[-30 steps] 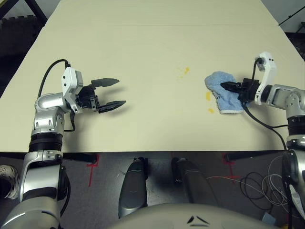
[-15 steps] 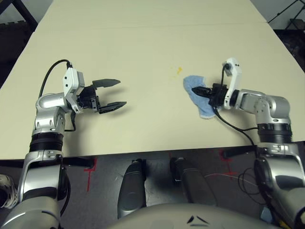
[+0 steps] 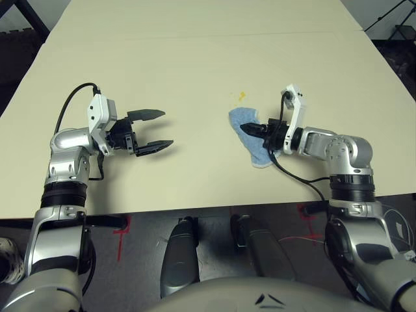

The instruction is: Wipe the water off the table with a rag.

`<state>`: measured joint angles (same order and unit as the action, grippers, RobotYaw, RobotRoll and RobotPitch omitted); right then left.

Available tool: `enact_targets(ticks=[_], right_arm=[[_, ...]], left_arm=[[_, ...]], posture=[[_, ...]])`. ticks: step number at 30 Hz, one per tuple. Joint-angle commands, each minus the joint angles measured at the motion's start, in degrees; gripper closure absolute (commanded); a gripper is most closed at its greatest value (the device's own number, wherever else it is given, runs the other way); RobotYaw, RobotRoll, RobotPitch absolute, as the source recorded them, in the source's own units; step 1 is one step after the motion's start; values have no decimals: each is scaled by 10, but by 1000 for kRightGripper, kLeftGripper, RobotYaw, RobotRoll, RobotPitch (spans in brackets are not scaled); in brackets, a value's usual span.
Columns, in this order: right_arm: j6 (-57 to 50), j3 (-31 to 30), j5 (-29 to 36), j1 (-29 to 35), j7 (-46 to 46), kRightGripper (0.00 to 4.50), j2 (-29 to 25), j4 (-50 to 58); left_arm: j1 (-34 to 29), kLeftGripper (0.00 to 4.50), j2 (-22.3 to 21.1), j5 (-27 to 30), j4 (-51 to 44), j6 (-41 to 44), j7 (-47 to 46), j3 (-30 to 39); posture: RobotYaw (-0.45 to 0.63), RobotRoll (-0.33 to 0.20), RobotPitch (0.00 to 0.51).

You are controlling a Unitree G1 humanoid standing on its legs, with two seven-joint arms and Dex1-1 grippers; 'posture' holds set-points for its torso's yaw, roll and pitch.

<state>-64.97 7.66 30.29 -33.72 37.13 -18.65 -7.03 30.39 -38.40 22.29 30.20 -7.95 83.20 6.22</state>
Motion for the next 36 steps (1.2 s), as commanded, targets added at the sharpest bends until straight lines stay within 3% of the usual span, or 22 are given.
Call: enact_targets(ticks=[1,9,25,31,36], right_arm=[[-11,-23,-24,41,9,4470,-60,-39],[15,-28,-30,75,42,4470,-166,-47],[94,-20,-23,56,123,4470,-298,-143],[106,-20,-13,42,182,4470,-325,-163],[129,16,4,0,204,4470,-320,-199]], left_arm=[[-6,0,1,-8,7,-8,2,-5],[7,0,1,-10,32,-20,6,-6],[24,0,9,-10,44,-23,13,-14],[28,0,10,-10,47,-23,16,-14],[36,0,14,-12,50,-23,17,-15]], posture=[[157,0,235],[147,0,236],[133,0,239],[133,0,239],[130,0,237]])
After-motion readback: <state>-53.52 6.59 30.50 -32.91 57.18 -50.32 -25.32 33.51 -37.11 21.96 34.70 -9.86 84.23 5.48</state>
